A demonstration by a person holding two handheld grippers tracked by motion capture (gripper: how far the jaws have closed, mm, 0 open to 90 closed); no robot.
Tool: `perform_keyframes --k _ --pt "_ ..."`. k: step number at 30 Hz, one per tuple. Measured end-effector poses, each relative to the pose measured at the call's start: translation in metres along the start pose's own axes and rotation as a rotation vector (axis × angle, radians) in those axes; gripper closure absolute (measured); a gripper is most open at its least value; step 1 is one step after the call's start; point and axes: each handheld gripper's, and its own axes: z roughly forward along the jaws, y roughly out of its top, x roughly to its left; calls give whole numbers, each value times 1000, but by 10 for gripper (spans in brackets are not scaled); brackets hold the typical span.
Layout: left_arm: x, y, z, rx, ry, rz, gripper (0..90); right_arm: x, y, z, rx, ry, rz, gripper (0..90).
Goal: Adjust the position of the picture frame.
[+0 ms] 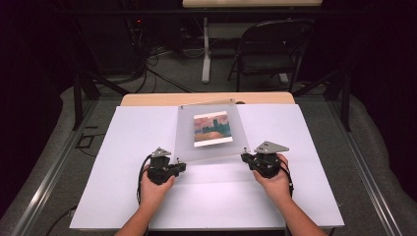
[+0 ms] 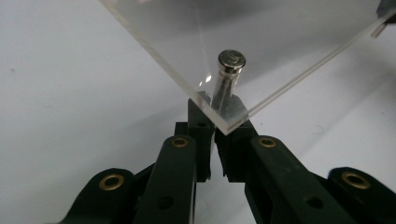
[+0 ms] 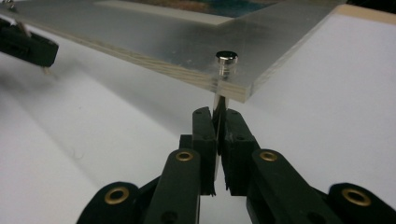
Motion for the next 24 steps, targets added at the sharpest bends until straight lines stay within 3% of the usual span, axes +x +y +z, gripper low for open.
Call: perform_keyframes --k 5,8,14,24 --pt "-4 4 2 -2 17 40 840 -4 -8 3 35 9 63 851" --pt "-2 4 4 1 14 35 840 -5 -10 4 33 16 79 852" --pt "11 4 3 -7 23 -7 831 3 -10 8 45 41 51 850" --pt "5 0 11 20 46 20 835 -2 -16 13 80 30 54 852"
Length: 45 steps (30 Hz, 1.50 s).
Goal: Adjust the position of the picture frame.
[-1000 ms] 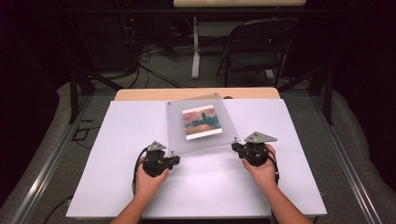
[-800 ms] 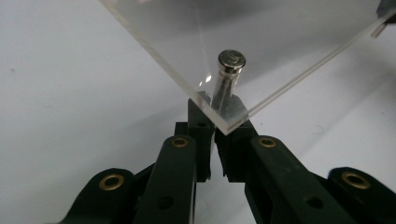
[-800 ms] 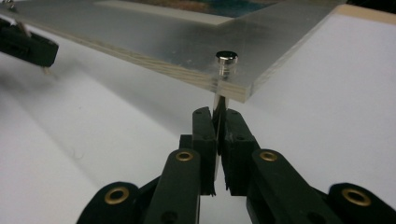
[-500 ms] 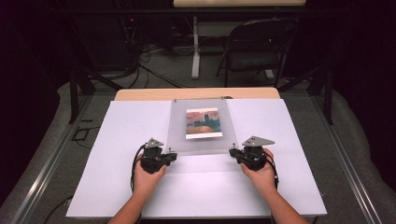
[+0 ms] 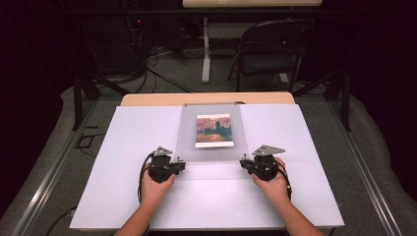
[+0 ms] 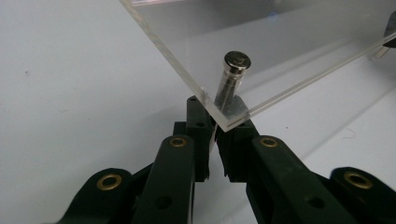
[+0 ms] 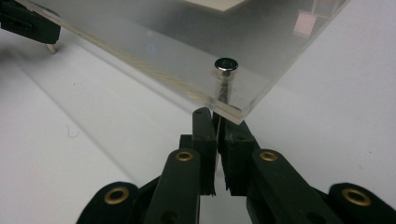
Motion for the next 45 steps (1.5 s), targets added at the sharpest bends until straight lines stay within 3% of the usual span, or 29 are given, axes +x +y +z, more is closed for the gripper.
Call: perform_keyframes --k 13,18,22,25,35,39,45 --pt "0 -1 0 -3 -6 2 825 -2 -5 3 8 13 9 850" --pt "-3 -1 0 -4 22 20 823 -1 -6 2 3 8 -4 830" --pt "-5 0 -1 -17 21 31 761 1 -6 1 -4 7 -24 759" --pt "-9 -1 -1 -29 42 53 688 4 -6 0 -11 11 -34 685" --pt "-14 -3 -1 -55 73 93 363 2 -7 -1 -19 -17 -43 366" --pt "-14 -5 -2 -41 80 98 319 1 -6 -4 -18 -24 -21 328" --pt "-15 -8 -9 -41 89 106 301 0 -10 -15 9 -51 -36 305"
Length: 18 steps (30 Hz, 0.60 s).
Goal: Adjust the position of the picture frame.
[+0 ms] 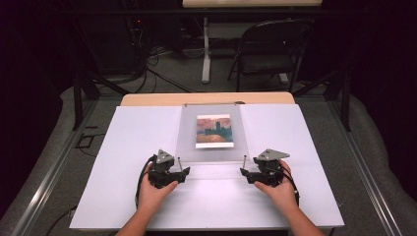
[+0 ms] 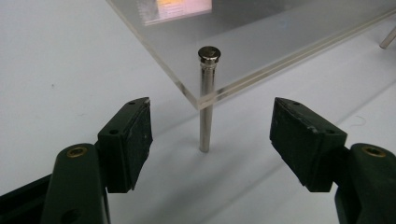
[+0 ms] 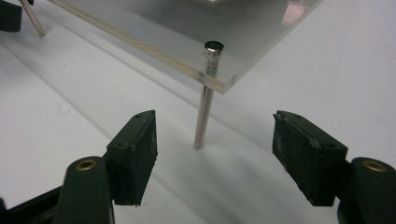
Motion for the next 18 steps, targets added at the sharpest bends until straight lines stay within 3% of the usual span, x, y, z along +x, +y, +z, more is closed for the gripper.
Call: perform_keyframes --k 5,8,12,15,18 --pt "3 -2 -13 -20 5 -3 302 -3 -1 -10 -8 -26 -22 326" --pt "5 -3 -21 -26 -1 -1 335 -4 -2 -17 -19 -12 -8 358" --pt "8 -6 -29 -29 -9 6 348 -4 -3 -23 9 -11 -32 411" --pt "10 -10 -34 -31 -11 -6 359 -5 -2 -26 -6 -20 -27 426" --pt "12 -12 -40 -39 -11 -1 369 -6 -1 -30 -29 2 -13 457"
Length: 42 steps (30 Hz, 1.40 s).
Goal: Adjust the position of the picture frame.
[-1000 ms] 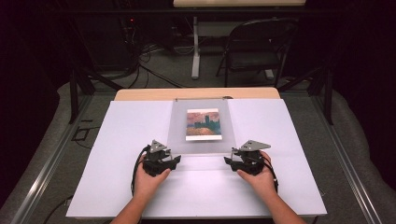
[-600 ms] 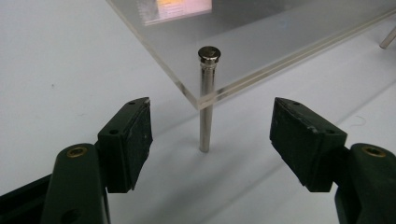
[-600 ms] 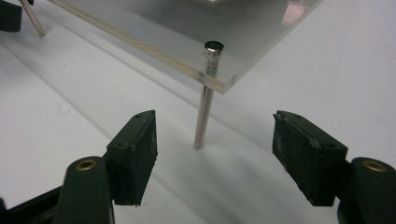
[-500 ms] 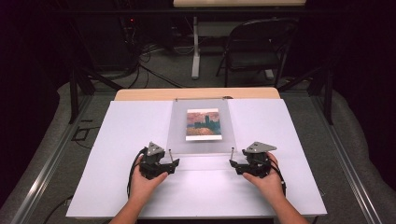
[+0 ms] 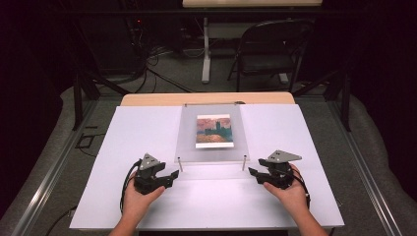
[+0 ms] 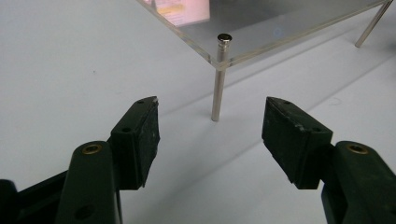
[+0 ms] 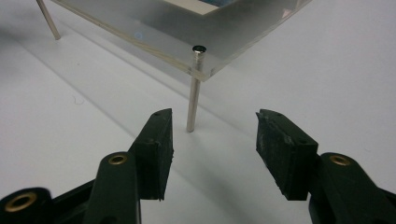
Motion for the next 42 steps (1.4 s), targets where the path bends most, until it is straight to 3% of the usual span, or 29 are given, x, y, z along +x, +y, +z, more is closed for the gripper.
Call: perform_keyframes --k 6,8,13,14,17,20,21,27,35,42 --pt "2 1 -10 -32 -21 -14 350 -2 -2 -4 -10 31 -12 433" --pt "4 1 -14 -69 -35 -6 346 -3 -2 -6 -17 34 -11 428" --pt "6 2 -22 -78 -28 -6 332 -7 0 -15 -25 -18 -20 394" --pt "7 2 -23 -75 -25 -3 336 -10 3 -19 -30 -35 10 367" --pt "12 6 -26 -56 -22 -42 340 -13 5 -22 -36 -37 42 319" --pt "18 11 -28 -64 -39 -63 332 -18 6 -22 -16 -62 68 181" --pt "19 12 -28 -68 -43 -71 332 -18 6 -22 -16 -62 68 181" --pt "30 26 -24 -64 -52 -92 200 -26 9 -18 6 -72 113 67" --pt "39 40 -15 -58 -3 -74 194 -31 19 -10 13 -83 114 8" --pt "41 56 -5 -23 11 -41 201 -35 36 -1 42 -85 110 0"
